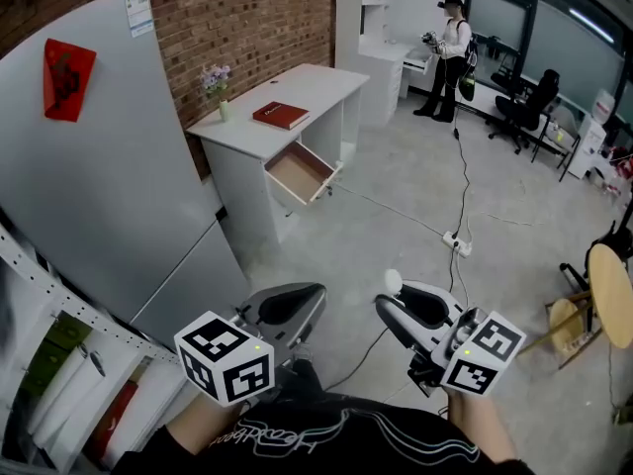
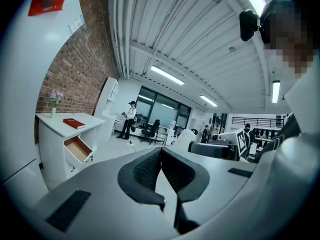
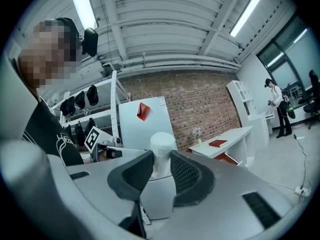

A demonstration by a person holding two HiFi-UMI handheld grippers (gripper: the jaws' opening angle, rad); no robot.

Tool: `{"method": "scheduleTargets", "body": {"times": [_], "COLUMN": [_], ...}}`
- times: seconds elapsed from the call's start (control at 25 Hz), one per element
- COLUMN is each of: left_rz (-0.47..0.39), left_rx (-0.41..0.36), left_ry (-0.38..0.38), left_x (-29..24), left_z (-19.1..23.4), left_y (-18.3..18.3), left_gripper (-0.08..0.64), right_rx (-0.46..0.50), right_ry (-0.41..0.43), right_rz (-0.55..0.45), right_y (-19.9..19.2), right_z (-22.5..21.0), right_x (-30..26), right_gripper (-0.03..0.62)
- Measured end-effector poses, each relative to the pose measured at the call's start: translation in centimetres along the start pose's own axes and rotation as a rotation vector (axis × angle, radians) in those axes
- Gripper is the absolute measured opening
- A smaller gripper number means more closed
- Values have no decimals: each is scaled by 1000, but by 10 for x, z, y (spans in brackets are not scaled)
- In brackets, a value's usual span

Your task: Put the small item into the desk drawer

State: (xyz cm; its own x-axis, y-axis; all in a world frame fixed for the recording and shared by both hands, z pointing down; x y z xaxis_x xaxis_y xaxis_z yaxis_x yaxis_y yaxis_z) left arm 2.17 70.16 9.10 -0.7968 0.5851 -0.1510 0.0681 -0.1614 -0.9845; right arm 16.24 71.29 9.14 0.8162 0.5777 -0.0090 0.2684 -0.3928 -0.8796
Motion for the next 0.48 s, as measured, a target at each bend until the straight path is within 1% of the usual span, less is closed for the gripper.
{"method": "scheduleTargets", "body": {"times": [0.16, 0.28, 0.48], "left_rz": [6, 11, 16], "left_rx": [-2, 3, 23], "left_ry": [0, -3, -24], "left_x": [-16, -29, -63], "left_z": [15, 28, 90], "left_y": [2, -4, -31], "left_gripper": [21, 21, 21], "right_rx": [-26, -36, -39], "right_ry": [-13, -27, -35], "right_rz": [-16, -20, -44], "right_y": [3, 1, -6], "right_z": [-20, -38, -90], "right_x": [-5, -12, -54], "right_gripper": [118, 118, 120]}}
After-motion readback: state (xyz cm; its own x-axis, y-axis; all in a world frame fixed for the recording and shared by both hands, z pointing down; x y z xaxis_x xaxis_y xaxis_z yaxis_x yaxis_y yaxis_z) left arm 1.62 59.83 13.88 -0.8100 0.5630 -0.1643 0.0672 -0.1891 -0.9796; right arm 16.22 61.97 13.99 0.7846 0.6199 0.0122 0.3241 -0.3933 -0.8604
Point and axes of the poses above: the fingertips, and each gripper's own axes: x backward along the fingers, z to its left, y out of its top, the point moved 4 cm from there along x, backward along the fingers, and after that the axes turned 13 degrees about -x, right-handed, at the moved point
